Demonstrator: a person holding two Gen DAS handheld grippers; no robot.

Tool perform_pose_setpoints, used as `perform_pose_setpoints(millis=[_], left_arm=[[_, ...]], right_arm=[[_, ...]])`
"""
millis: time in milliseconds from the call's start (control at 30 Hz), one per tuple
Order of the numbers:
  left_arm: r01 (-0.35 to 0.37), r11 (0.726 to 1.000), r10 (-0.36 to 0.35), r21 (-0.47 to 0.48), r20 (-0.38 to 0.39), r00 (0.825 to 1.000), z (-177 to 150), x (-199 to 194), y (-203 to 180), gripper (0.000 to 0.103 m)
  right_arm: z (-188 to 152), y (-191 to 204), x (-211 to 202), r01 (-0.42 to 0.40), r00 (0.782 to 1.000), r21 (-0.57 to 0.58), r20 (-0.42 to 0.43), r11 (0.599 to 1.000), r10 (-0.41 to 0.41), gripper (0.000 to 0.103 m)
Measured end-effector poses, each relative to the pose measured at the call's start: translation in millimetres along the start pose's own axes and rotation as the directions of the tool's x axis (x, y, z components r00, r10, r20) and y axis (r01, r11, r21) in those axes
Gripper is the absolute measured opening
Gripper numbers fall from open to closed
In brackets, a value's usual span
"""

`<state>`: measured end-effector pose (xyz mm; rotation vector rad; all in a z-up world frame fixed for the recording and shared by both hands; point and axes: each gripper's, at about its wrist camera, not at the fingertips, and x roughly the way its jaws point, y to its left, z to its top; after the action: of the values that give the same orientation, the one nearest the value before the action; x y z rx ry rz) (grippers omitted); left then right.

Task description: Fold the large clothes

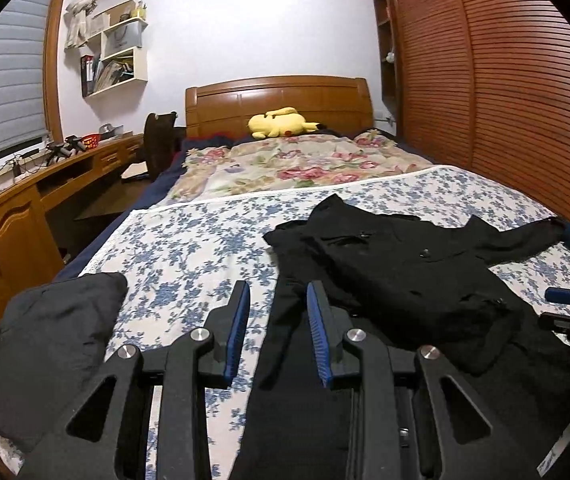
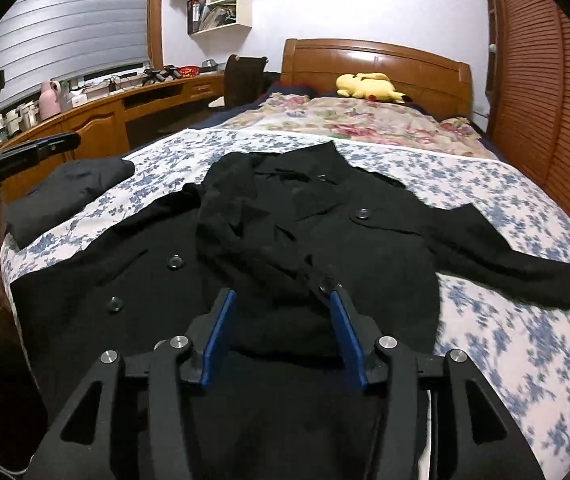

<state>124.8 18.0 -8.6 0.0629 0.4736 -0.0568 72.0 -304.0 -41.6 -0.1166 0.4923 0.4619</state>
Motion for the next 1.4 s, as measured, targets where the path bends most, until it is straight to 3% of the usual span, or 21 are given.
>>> perform_pose_setpoints(millis=[167, 300, 600, 833, 867, 933, 1133, 1400], left_arm=[[0.035, 0.999, -0.035, 0.005, 0.012, 0.999, 8, -3, -16, 0.03], [0.059, 0.998, -0.059, 0.016, 0.033, 0.998, 12, -8, -33, 0.03], [0.103, 0.994, -0.104, 0.034, 0.027, 0.994, 10, -5, -64, 0.03], [0.1, 0.992, -0.101, 0.071, 0.002, 0.995, 6, 4, -69, 0.03], [0.1, 0.992, -0.1, 0.071, -0.002, 0.995, 5, 5, -68, 0.03], [0.098, 0.993, -0.097, 0.069, -0.008, 0.995, 4, 6, -66, 0.03], [0.092, 0.994, -0.091, 0.056, -0.012, 0.996, 2, 3, -54, 0.03], [0.078, 0.996, -0.078, 0.049, -0.018, 0.997, -1, -1, -41, 0.03]], right_arm=[[20, 4, -32, 0.009, 0.999, -0.012, 0.038, 1.0, -0.009, 0.052], [19, -3, -29, 0.034, 0.999, -0.035, 0.041, 0.999, -0.033, 0.052], [12, -34, 39, 0.002, 0.989, 0.002, -0.146, 1.0, -0.002, 0.053], [8, -43, 67, -0.089, 0.964, 0.093, -0.242, 0.992, 0.109, 0.052], [11, -43, 73, -0.111, 0.962, 0.103, -0.24, 0.988, 0.133, 0.035], [14, -41, 70, -0.138, 0.961, 0.096, -0.228, 0.986, 0.157, 0.012], [26, -19, 40, -0.161, 0.976, 0.053, -0.141, 0.985, 0.167, 0.006], [54, 3, -39, -0.126, 0.991, 0.047, 0.047, 0.991, 0.124, 0.005]])
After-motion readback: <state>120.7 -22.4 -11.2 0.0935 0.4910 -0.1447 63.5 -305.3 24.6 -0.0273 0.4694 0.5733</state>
